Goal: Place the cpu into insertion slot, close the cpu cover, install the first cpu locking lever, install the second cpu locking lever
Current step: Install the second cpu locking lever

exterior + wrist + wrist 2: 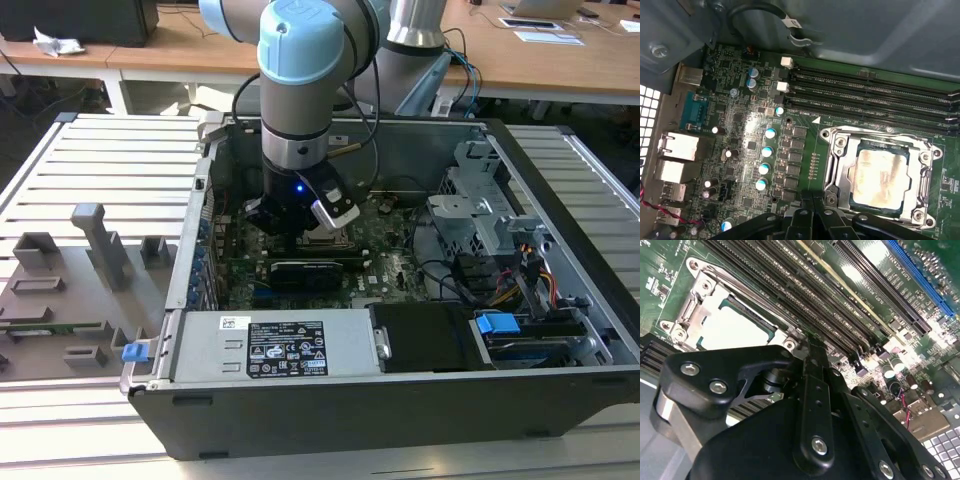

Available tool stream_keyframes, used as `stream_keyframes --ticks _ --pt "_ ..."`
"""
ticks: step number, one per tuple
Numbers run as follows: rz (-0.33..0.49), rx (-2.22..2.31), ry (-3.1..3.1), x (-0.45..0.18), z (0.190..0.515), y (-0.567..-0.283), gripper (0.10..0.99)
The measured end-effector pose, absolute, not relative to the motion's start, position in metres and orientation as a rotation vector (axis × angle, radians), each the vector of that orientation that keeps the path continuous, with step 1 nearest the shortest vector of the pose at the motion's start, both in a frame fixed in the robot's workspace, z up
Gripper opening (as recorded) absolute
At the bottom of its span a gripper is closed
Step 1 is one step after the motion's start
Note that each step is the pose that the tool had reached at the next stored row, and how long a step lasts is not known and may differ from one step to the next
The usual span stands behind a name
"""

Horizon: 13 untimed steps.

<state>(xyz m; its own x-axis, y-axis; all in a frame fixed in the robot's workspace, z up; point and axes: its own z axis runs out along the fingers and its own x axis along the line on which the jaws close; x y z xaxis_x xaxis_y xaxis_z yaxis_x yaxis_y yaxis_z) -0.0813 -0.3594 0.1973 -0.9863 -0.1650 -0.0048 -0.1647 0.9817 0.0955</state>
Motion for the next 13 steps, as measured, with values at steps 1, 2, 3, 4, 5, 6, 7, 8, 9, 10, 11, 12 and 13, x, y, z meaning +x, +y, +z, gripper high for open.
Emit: stream_keyframes --ticks 1,2,3,4,5,6,7,8,9,10,11,12,13 --pt "-0.150 0.260 -3.124 -0.081 0.197 -0.360 0.106" --pt "-0.150 0.260 -3.124 -0.081 0.197 -0.361 0.106" --pt "-0.151 0.260 -3.124 -0.081 0.197 -0.361 0.106" --pt "-0.150 0.260 -3.124 -0.081 0.198 -0.362 0.106" --pt "-0.151 0.260 -3.125 -0.081 0.199 -0.362 0.106" --pt "-0.151 0.260 -3.124 -0.081 0.204 -0.362 0.106" --pt "-0.151 0.260 -3.124 -0.081 0.208 -0.362 0.106" --pt "-0.150 0.260 -3.124 -0.081 0.212 -0.362 0.106" --pt "-0.150 0.260 -3.124 -0.081 0.214 -0.362 0.106" --pt "-0.148 0.260 -3.124 -0.080 0.215 -0.361 0.106" --pt "-0.140 0.260 -3.124 -0.079 0.216 -0.360 0.106" --pt "-0.128 0.260 -3.124 -0.077 0.216 -0.359 0.106" --pt "-0.104 0.259 -3.124 -0.075 0.216 -0.357 0.106"
